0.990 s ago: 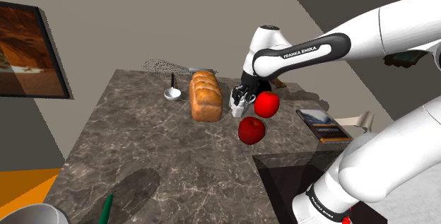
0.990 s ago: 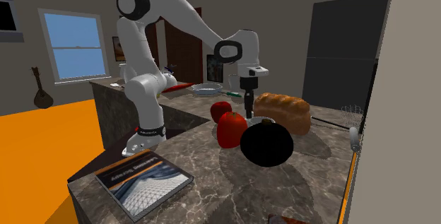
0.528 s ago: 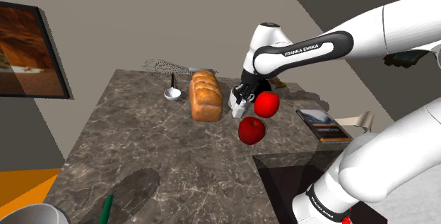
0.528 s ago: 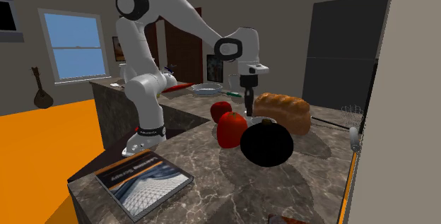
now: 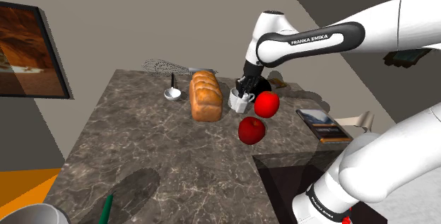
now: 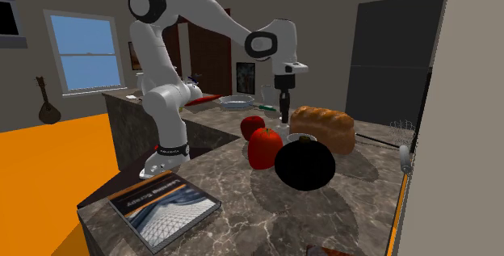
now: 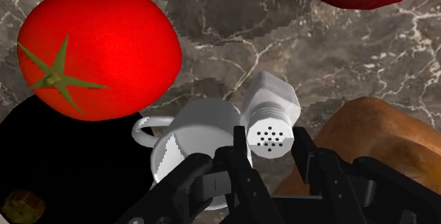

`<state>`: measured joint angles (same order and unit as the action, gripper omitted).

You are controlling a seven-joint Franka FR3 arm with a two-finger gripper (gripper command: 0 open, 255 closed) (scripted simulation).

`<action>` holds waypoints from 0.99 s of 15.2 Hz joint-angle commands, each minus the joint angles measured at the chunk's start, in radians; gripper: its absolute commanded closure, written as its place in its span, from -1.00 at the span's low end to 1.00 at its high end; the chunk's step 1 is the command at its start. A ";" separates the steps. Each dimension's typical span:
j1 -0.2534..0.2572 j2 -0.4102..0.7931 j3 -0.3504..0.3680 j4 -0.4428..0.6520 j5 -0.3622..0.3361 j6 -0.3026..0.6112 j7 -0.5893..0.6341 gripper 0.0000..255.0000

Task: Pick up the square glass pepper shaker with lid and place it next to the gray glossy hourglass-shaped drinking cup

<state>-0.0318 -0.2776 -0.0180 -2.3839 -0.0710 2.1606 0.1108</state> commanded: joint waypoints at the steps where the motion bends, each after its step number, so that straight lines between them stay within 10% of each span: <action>1: 0.000 -0.012 -0.001 0.016 0.001 -0.028 -0.003 1.00; 15: 0.002 -0.058 0.001 0.165 0.007 -0.223 -0.013 1.00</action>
<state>-0.0299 -0.3330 -0.0162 -2.2310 -0.0642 1.9525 0.0993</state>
